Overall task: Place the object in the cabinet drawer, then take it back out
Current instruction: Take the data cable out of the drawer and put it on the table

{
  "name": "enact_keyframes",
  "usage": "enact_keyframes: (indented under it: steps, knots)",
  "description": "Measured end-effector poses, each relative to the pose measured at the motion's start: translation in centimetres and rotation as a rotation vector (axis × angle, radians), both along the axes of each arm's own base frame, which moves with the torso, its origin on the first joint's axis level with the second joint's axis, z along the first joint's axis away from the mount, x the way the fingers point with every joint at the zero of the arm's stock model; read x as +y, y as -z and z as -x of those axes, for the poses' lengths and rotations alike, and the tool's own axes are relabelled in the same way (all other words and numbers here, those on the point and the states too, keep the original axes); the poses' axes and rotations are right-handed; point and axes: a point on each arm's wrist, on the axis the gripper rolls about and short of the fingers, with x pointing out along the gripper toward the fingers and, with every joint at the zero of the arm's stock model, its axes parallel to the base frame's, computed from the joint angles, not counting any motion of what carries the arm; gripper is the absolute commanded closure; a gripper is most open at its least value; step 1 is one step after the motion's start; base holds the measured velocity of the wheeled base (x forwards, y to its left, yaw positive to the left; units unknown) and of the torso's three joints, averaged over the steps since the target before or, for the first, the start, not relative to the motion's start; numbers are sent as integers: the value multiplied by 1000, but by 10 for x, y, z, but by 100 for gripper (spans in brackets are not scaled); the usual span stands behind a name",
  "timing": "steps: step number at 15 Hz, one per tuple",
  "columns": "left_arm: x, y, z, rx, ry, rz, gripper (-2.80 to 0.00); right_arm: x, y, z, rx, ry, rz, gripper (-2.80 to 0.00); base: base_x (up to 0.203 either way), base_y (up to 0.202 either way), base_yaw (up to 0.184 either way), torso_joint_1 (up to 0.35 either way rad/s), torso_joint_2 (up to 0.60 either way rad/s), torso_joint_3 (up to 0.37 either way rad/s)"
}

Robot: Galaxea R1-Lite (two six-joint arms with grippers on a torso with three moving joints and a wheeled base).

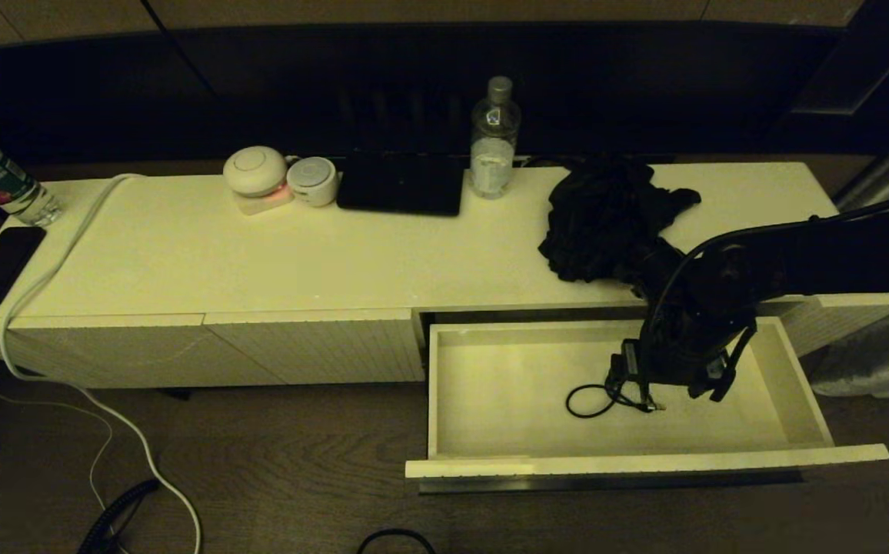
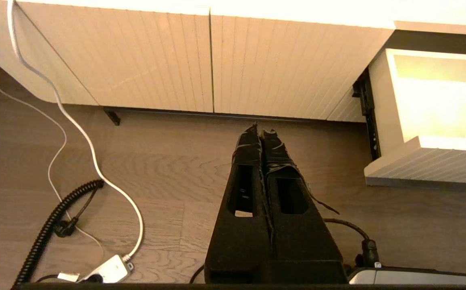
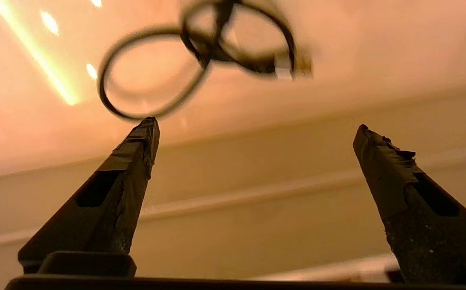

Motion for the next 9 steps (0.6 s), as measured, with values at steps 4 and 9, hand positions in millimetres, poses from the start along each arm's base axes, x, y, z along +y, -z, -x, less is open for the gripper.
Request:
enact_keyframes:
  steps: [4,9]
  knots:
    - [0,0,0,0,0,0,0,-3,10,-14,-33,-47,20,-280,0,0,0,0,0,0]
    - [0,0,0,0,0,0,0,-5,9,-13,-23,-166,75,-280,0,0,0,0,0,0]
